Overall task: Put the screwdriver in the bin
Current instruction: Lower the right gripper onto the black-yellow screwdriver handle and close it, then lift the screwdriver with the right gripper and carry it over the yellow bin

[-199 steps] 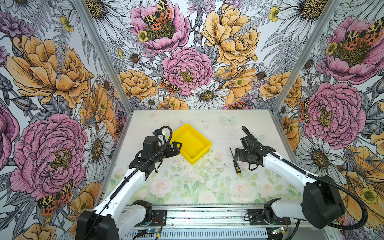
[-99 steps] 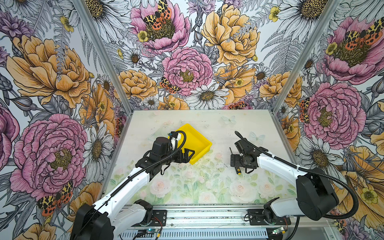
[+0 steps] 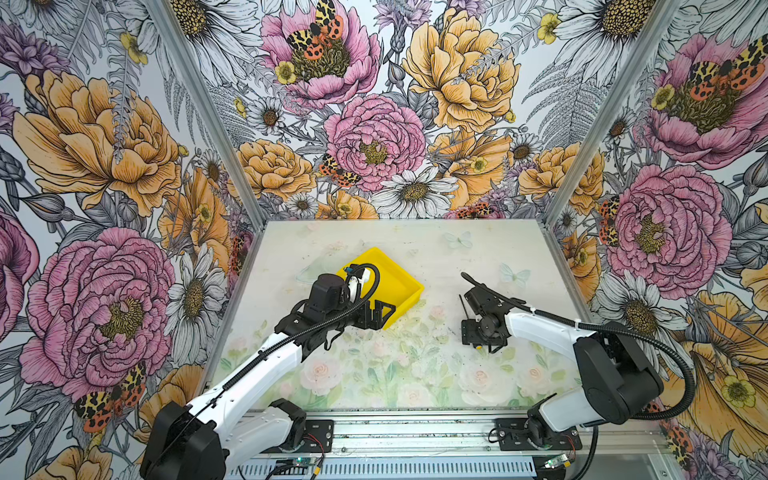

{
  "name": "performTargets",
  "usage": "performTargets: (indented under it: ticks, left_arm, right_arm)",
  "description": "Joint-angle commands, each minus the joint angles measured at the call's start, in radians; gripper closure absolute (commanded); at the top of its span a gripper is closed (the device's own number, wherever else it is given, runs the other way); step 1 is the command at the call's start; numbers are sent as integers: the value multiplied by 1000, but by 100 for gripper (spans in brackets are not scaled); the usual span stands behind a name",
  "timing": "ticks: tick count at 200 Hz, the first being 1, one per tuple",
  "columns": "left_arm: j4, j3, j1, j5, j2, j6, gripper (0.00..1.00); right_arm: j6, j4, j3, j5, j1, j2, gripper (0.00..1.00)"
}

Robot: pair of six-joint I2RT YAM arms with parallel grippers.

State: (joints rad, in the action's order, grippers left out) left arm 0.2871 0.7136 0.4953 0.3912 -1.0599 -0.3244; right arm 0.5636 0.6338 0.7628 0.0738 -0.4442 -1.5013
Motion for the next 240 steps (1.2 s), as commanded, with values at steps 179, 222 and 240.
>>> performTargets:
  ticks: [179, 222, 240]
  left_arm:
    - [65, -10, -5, -177, 110, 42, 1]
    - [103, -9, -22, -241, 107, 38, 1]
    - [109, -7, -42, -244, 106, 23, 1]
  right_arm:
    - [-1, -17, 15, -22, -7, 79, 92]
    - [-73, -15, 83, -29, -7, 194, 96]
    - [-110, -10, 134, -40, -11, 221, 96]
